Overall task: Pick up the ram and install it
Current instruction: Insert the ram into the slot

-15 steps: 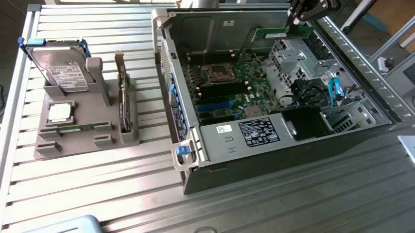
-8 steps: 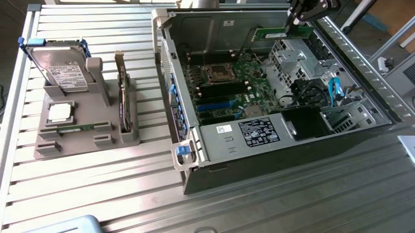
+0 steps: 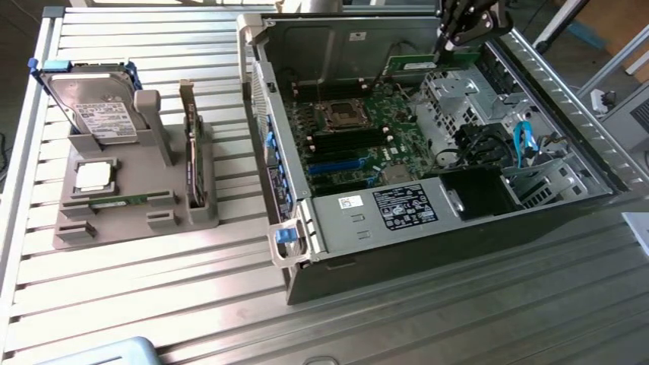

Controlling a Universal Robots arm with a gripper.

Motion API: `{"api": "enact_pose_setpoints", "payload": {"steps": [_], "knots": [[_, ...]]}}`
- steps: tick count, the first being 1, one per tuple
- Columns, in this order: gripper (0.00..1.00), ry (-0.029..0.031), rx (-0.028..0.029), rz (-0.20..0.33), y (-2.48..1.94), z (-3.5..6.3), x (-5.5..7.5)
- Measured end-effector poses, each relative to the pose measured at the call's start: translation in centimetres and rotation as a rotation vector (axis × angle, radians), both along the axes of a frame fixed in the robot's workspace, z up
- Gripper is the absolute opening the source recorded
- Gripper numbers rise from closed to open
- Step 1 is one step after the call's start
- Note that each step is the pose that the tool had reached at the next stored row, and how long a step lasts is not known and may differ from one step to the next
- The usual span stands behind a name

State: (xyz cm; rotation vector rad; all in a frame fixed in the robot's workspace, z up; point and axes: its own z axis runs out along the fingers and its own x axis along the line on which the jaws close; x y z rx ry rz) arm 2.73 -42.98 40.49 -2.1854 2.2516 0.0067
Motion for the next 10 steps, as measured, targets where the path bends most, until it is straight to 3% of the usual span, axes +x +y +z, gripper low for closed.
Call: {"api": "enact_pose_setpoints", "payload": {"steps": [5, 10], "knots": [[0.13, 0.0, -0.0034, -0.004, 0.79, -0.96, -0.8], [0.13, 0.0002, -0.0044, -0.008, 1.79, -2.57, -1.6]]}}
